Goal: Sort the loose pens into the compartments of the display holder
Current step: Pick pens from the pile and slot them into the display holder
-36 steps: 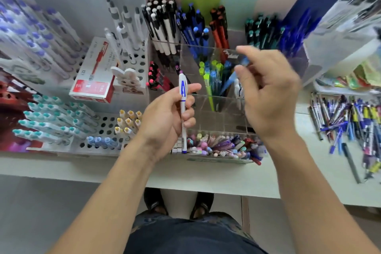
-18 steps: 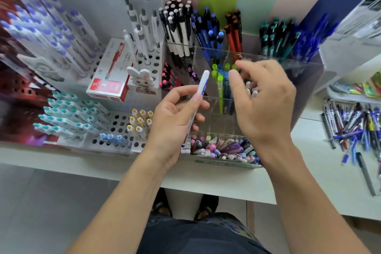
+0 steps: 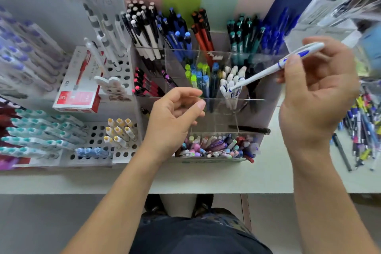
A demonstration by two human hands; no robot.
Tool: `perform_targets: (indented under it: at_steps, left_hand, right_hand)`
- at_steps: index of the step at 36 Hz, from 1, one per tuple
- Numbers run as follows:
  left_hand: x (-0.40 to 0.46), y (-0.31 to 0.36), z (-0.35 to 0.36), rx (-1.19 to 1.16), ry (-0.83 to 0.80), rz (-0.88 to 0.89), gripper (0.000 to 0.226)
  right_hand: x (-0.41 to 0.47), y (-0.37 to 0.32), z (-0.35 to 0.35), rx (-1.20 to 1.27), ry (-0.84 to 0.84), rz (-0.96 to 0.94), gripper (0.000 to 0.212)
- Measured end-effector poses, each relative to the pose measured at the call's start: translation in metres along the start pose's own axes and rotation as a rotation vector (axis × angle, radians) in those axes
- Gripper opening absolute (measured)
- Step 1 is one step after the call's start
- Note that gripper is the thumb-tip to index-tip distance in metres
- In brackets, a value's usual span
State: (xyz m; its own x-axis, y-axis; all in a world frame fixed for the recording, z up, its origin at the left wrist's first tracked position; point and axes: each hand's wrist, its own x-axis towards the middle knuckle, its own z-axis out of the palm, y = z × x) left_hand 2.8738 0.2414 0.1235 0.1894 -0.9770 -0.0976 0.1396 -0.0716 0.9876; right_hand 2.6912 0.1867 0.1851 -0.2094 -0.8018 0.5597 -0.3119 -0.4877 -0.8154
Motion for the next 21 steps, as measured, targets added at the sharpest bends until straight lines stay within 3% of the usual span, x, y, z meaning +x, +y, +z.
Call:
perform_targets:
  at_steps: [3,13,21]
  left_hand:
    - [0.003,0.000,0.006,0.019,-0.037,-0.026,0.018]
    - [0.009,-0.005,0.007,0.091,-0.065,-0.081,0.025]
    - [0.008,-0.009,0.010,0.064,-0.077,-0.097,0.018]
  right_hand:
    - [0.010,0.015,-0.010,-0.202,-0.016,-0.109,0.018]
    - [-0.012,0.047,0.008,-0.397,-0.202,-0.034,0.033]
    - [-0.020,0.068,0.014,-0.592,-0.286,-0.138,0.026]
